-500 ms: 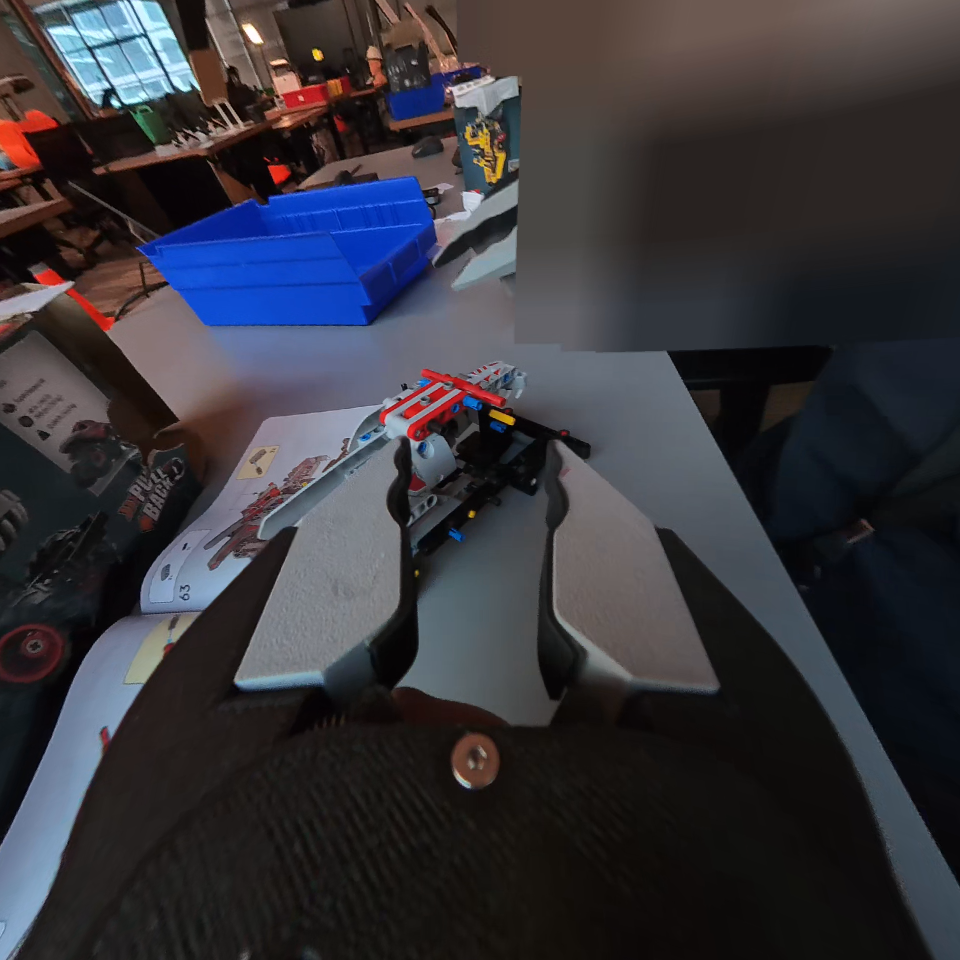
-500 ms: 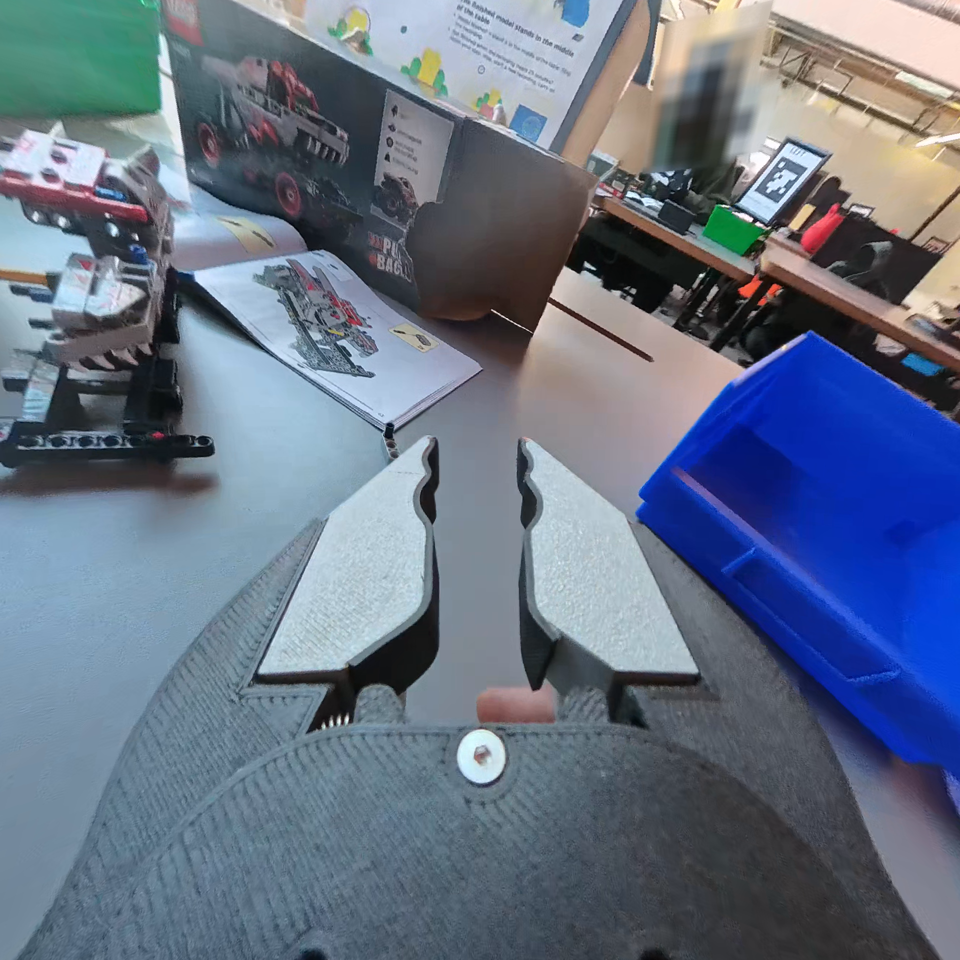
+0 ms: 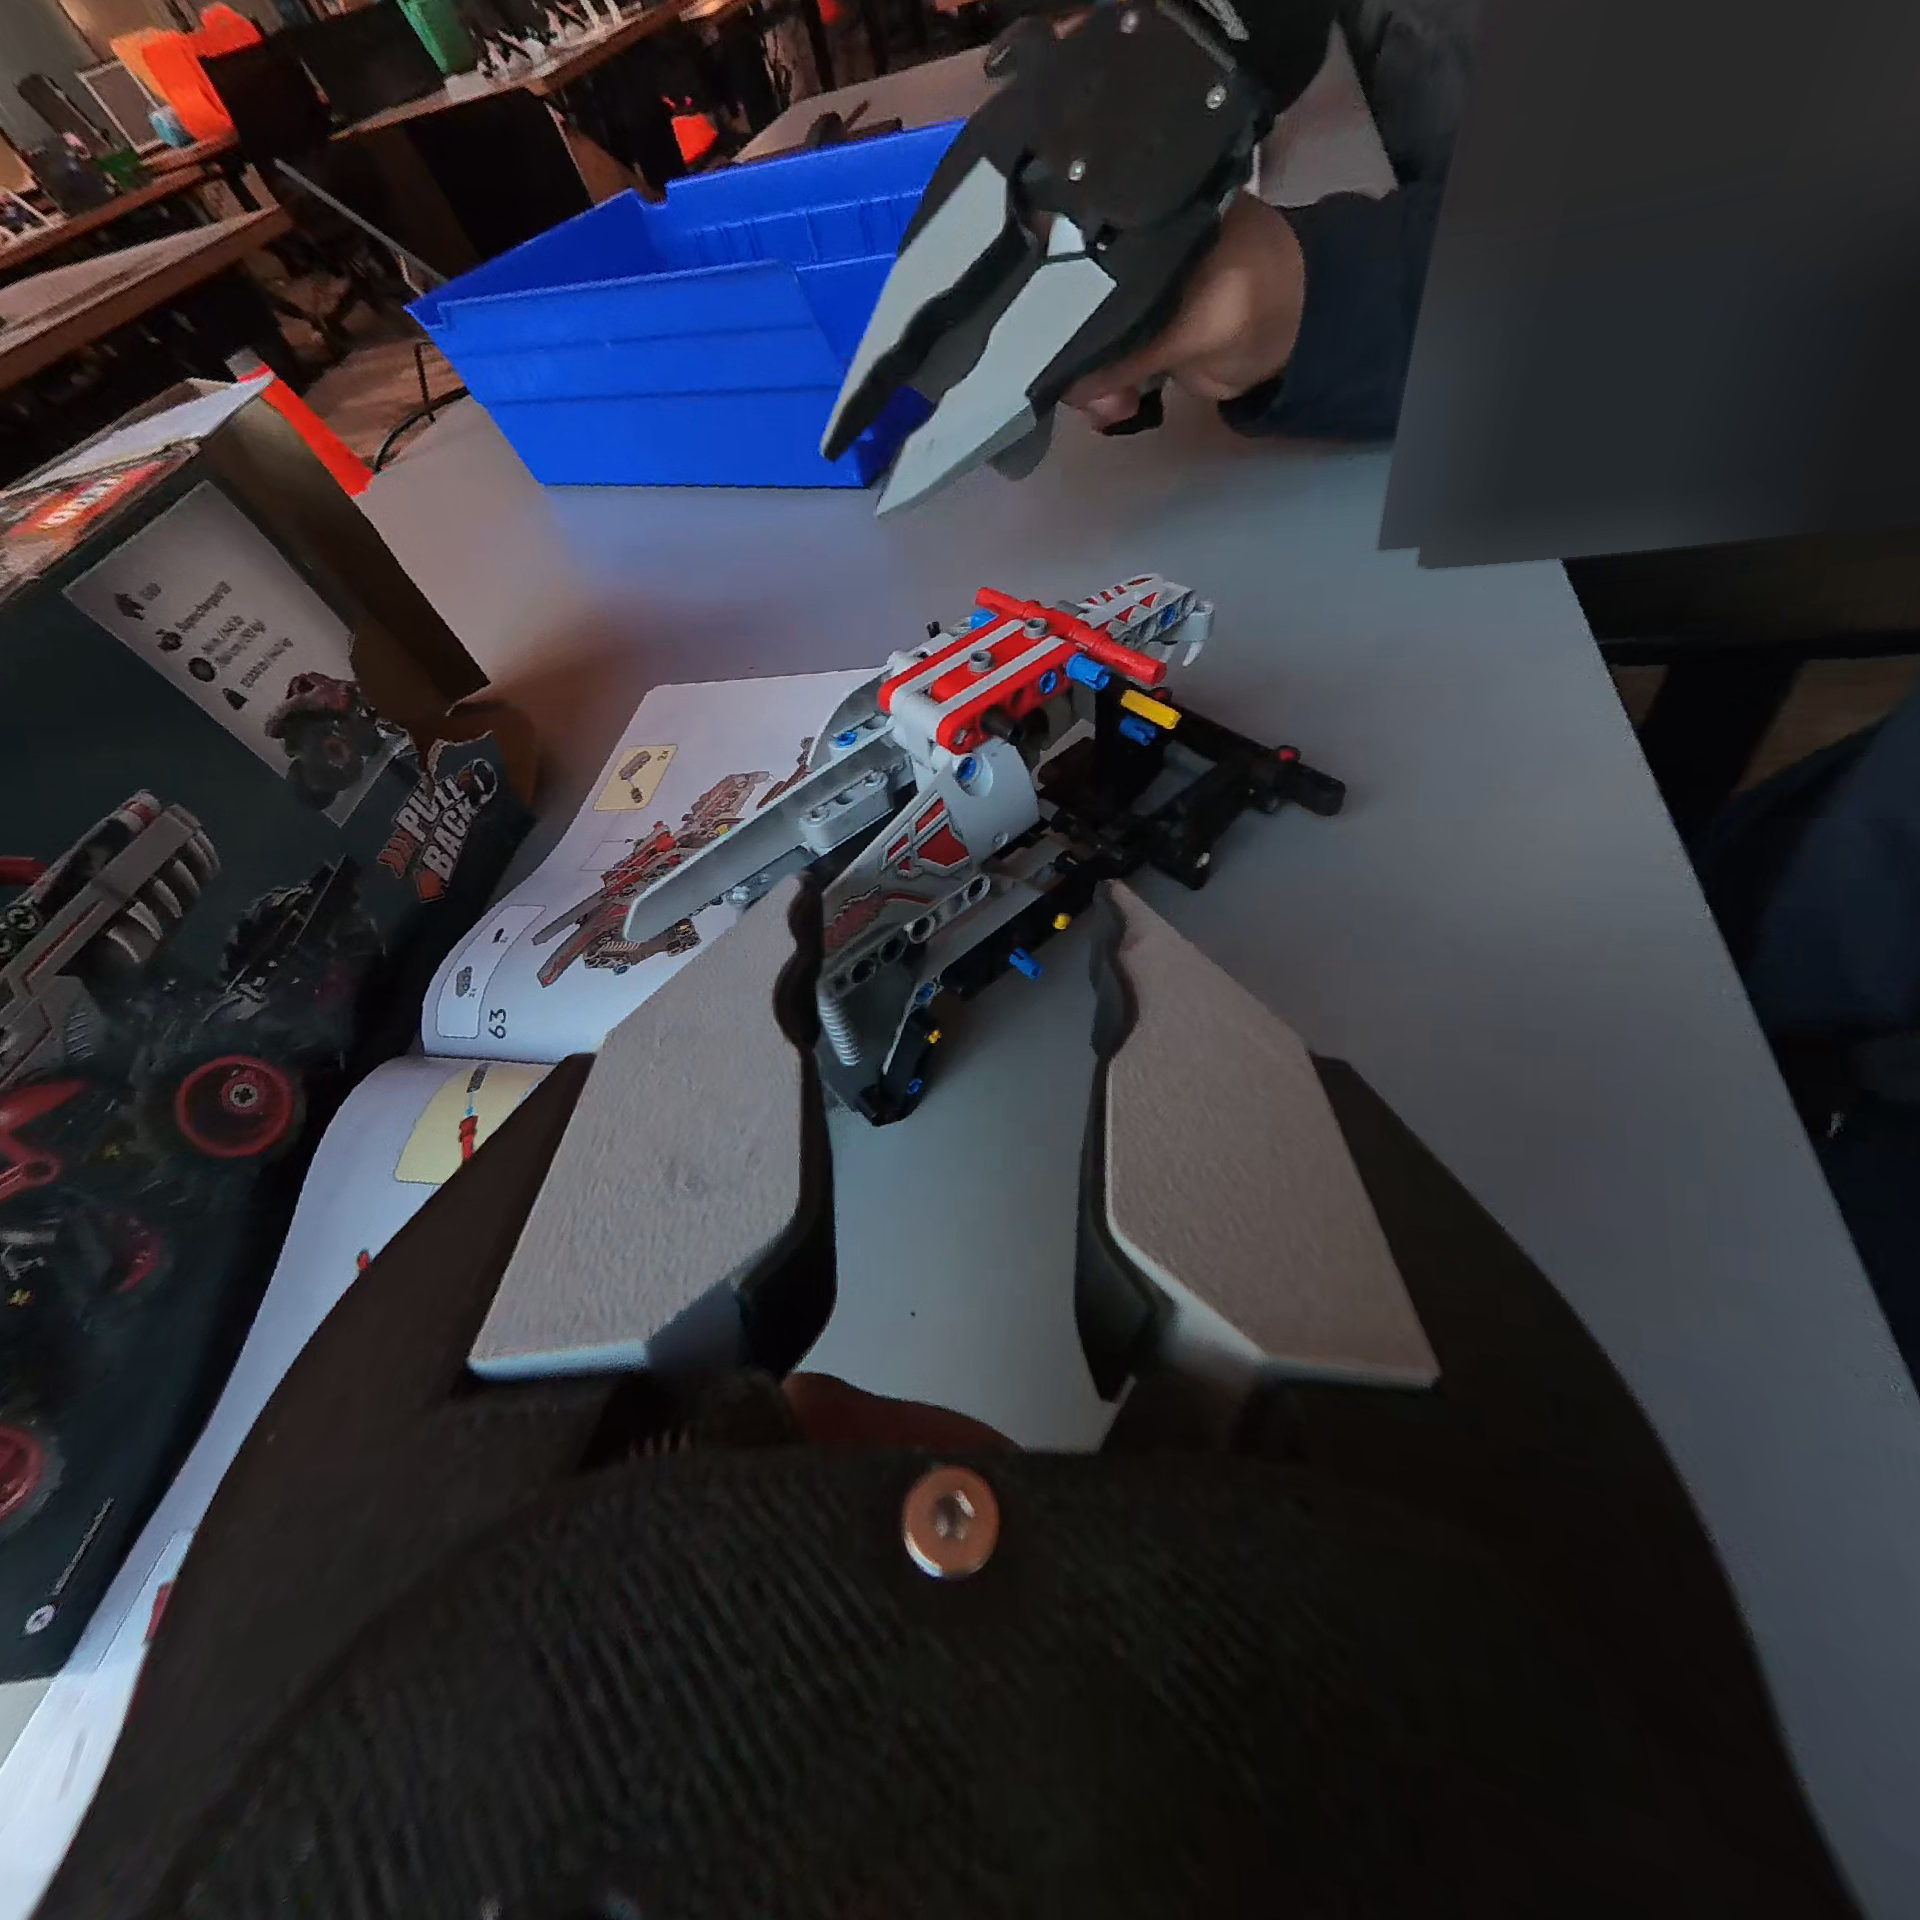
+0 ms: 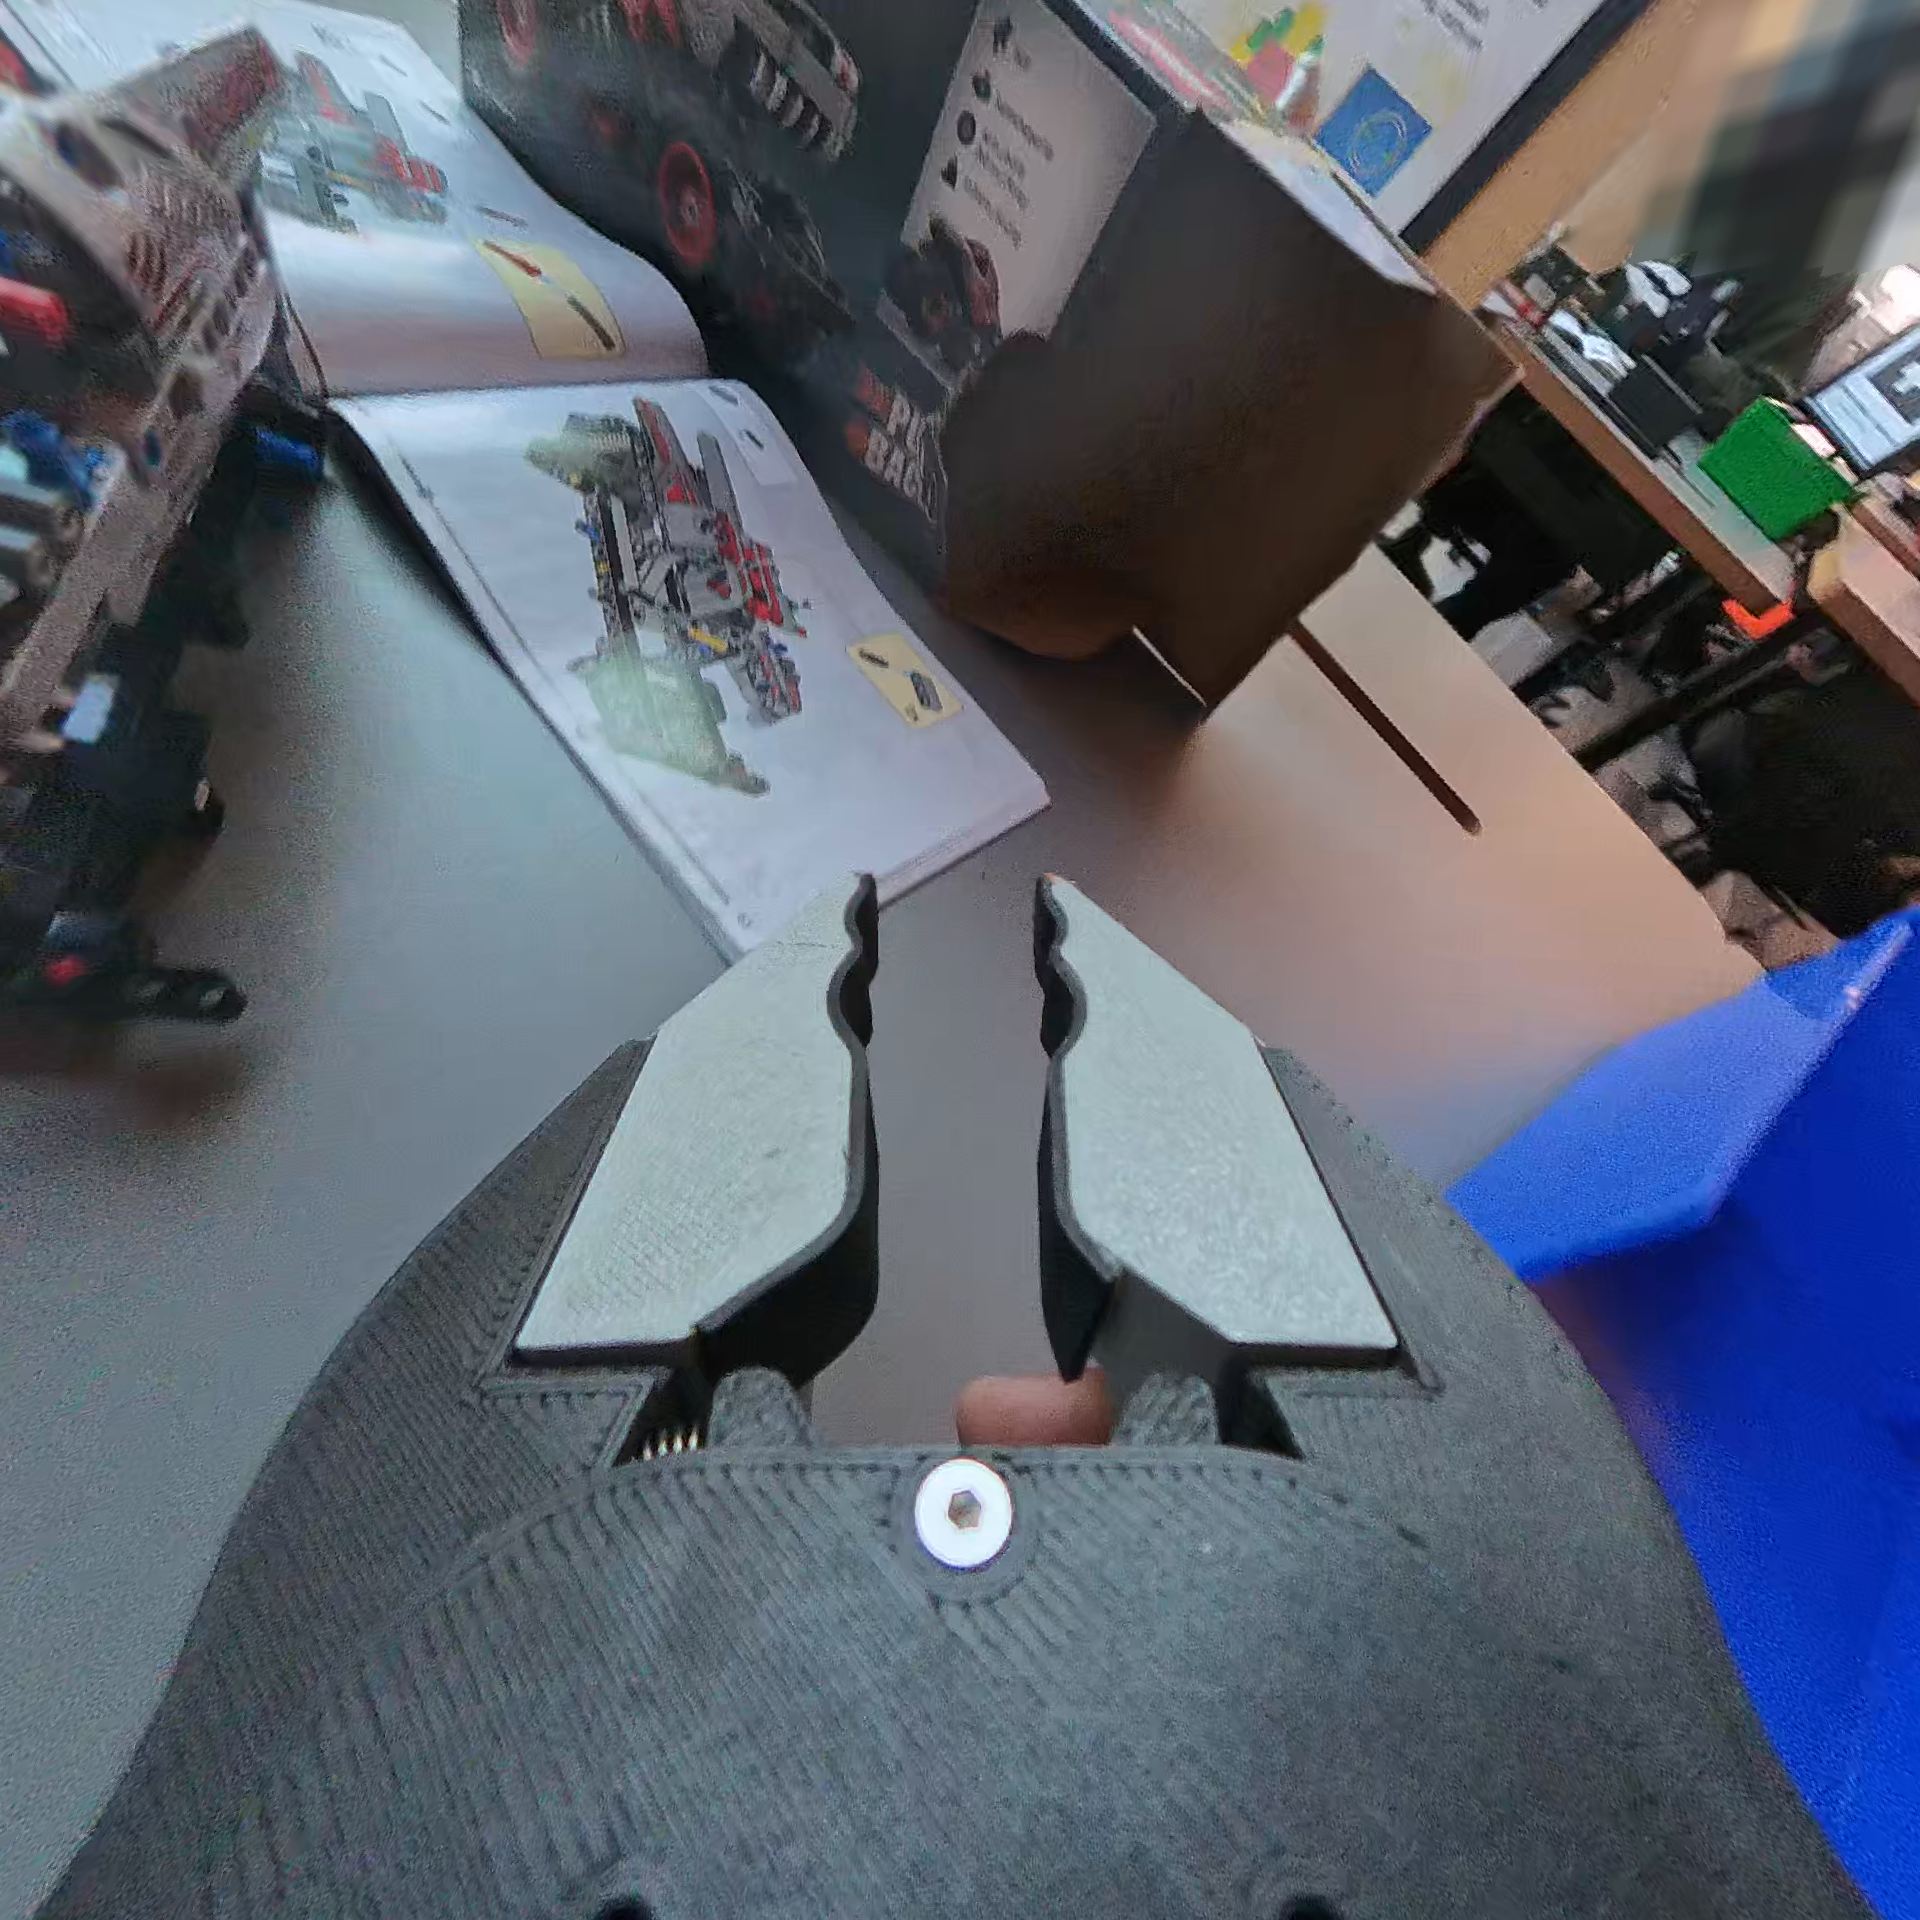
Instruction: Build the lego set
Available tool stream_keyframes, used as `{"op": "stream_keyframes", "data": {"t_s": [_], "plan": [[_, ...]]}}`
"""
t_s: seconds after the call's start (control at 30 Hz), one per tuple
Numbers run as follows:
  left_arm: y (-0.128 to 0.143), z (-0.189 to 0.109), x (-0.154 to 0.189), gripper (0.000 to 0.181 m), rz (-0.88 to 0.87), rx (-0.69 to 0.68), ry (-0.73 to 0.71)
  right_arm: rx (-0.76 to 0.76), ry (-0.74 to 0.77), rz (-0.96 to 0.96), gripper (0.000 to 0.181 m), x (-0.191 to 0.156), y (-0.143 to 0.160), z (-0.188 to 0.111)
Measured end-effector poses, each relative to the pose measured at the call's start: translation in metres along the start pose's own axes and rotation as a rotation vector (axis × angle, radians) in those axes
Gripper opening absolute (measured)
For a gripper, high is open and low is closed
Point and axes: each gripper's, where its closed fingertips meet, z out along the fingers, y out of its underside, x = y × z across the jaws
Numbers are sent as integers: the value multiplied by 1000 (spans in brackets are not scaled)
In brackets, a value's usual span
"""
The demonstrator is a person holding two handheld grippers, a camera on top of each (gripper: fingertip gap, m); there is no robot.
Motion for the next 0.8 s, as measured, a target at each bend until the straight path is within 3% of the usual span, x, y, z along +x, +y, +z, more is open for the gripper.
{"op": "stream_keyframes", "data": {"t_s": [0.13,0.3,0.47,0.63,0.8], "plan": [[-3,-4,-11,47,-13,17,-52,62,-88,65,27,2,-10,18],[-1,-2,-22,46,-46,2,-107,58,-110,108,25,5,10,12],[6,2,-27,46,-64,-9,-123,134,-194,224,25,2,-4,6],[14,8,-24,49,-87,-38,-91,168,-375,194,24,-30,-15,0],[6,3,-10,26,-65,-16,-17,87,-377,54,24,-40,-3,-1]]}}
